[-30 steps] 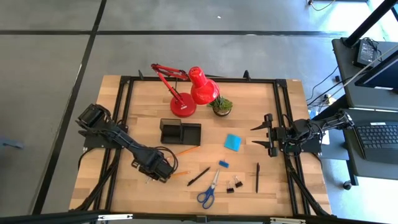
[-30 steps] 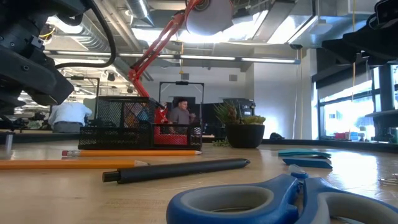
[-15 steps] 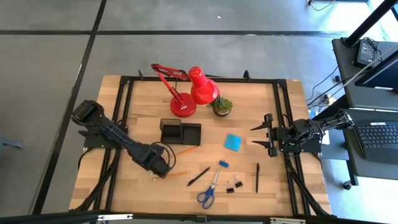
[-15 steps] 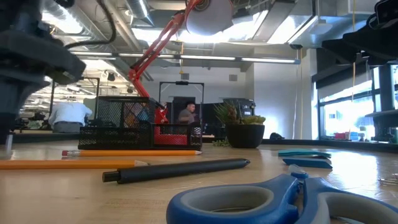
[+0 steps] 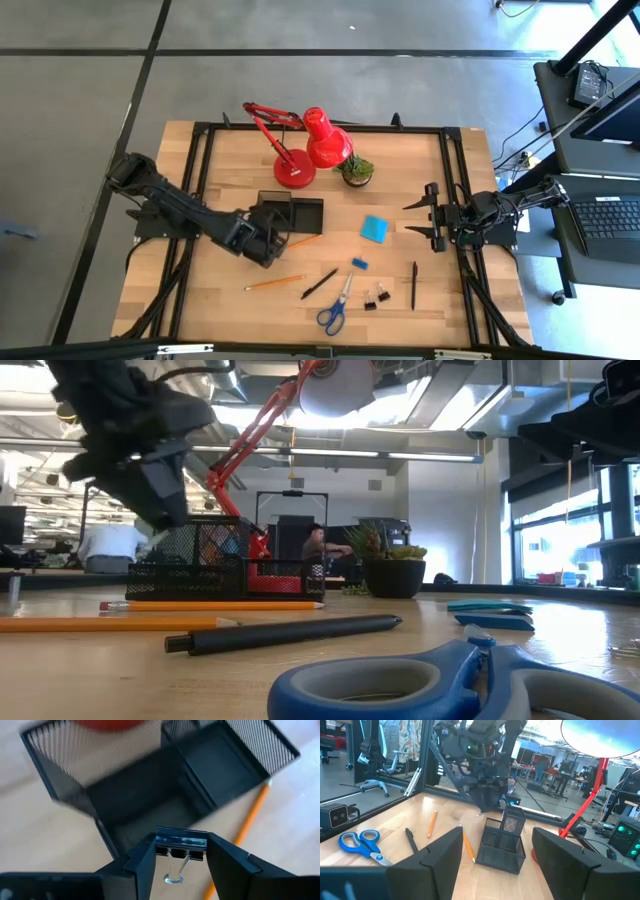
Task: Pick and place office supplies into organizer
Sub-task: Put the left black binder clip into the black desk organizer
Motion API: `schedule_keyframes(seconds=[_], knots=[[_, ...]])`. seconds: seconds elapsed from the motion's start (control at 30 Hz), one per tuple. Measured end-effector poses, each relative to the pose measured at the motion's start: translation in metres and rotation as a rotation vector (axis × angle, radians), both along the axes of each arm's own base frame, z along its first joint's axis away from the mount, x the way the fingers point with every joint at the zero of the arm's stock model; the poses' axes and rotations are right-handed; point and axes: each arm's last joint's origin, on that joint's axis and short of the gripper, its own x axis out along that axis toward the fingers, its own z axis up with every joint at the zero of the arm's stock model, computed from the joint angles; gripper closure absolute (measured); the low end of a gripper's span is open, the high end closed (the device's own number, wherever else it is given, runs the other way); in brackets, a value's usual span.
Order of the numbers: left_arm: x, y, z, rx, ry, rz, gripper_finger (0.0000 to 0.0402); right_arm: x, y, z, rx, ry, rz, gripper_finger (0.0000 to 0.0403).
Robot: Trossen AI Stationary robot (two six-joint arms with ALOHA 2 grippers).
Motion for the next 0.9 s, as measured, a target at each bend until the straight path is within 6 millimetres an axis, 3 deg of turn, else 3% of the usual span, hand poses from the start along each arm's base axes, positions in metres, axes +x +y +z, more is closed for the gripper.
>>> schedule_keyframes(seconds=[0.5, 0.9], knots=[[0.01, 0.025, -0.004, 0.084, 0.096, -0.043, 0.0245, 0.0, 0.0, 0.0, 0.0, 0.0, 0.0, 0.0161], [0.01, 0.025, -0.004, 0.16, 0.227, -0.272, 0.0245, 0.0, 0.0, 0.0, 0.0, 0.0, 0.0, 0.0161]])
